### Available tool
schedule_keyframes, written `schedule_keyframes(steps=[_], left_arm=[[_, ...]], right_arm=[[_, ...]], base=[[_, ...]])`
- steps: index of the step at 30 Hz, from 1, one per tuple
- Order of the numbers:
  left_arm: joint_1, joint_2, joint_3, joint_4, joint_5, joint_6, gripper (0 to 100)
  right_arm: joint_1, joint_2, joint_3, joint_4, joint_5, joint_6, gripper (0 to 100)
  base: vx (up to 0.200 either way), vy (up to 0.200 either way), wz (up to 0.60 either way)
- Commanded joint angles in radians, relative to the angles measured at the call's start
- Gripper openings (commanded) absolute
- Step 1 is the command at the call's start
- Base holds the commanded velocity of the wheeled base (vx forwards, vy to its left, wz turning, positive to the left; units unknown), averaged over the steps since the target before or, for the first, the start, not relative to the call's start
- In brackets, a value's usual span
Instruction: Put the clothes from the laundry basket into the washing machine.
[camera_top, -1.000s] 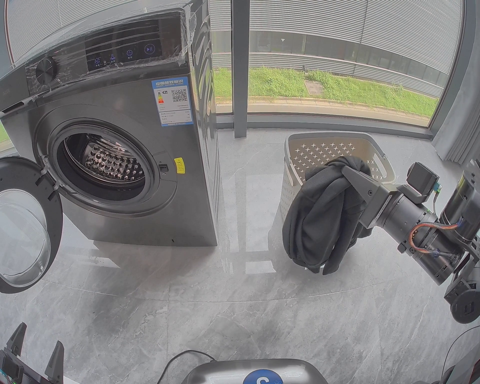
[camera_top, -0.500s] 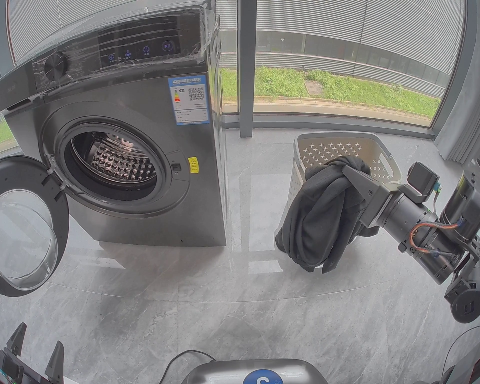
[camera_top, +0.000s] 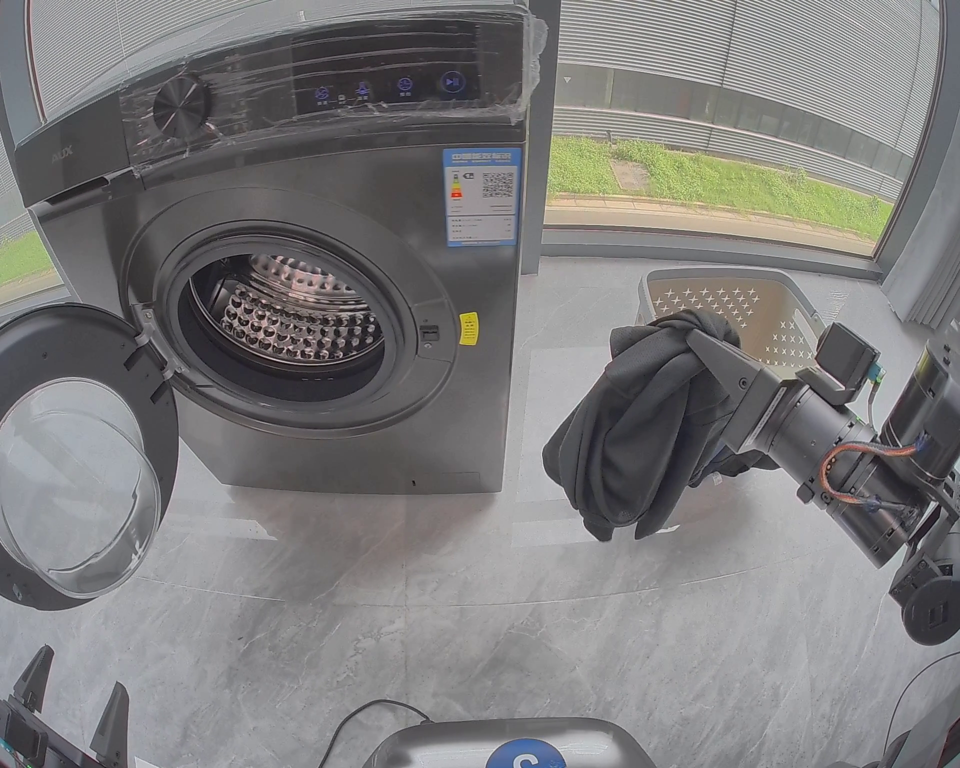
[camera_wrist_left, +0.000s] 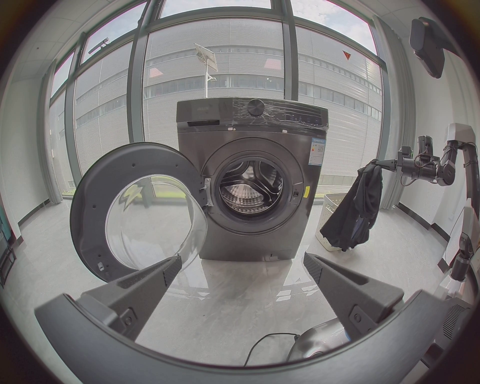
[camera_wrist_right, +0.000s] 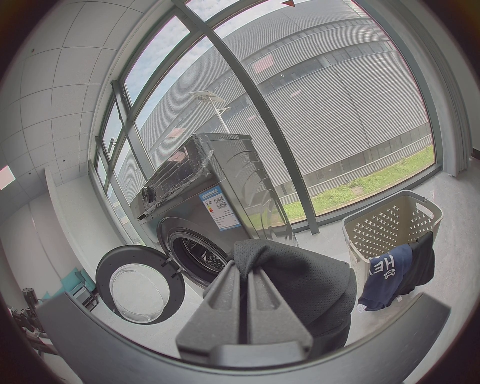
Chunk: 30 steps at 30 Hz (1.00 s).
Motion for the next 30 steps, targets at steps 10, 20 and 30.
schedule_keyframes(steps=[10,20,30], left_arm=[[0.000,-0.013,0.015,0.001,0.001,-0.002,100],[0.000,-0.013,0.015,0.001,0.000,0.000,100],[0.000,-0.013,0.015,0.001,0.001,0.000,100]], right_arm=[[-0.002,0.001,0.000,0.000,0.000,0.000,0],[-0.002,0.008,0.001,-0.002,0.000,0.000,0],[-0.005,0.009,0.003,-0.002,0.001,0.001,0]], base=[[-0.060,0.020,0.00],[-0.200,0.000,0.00],[-0.100,0.000,0.00]])
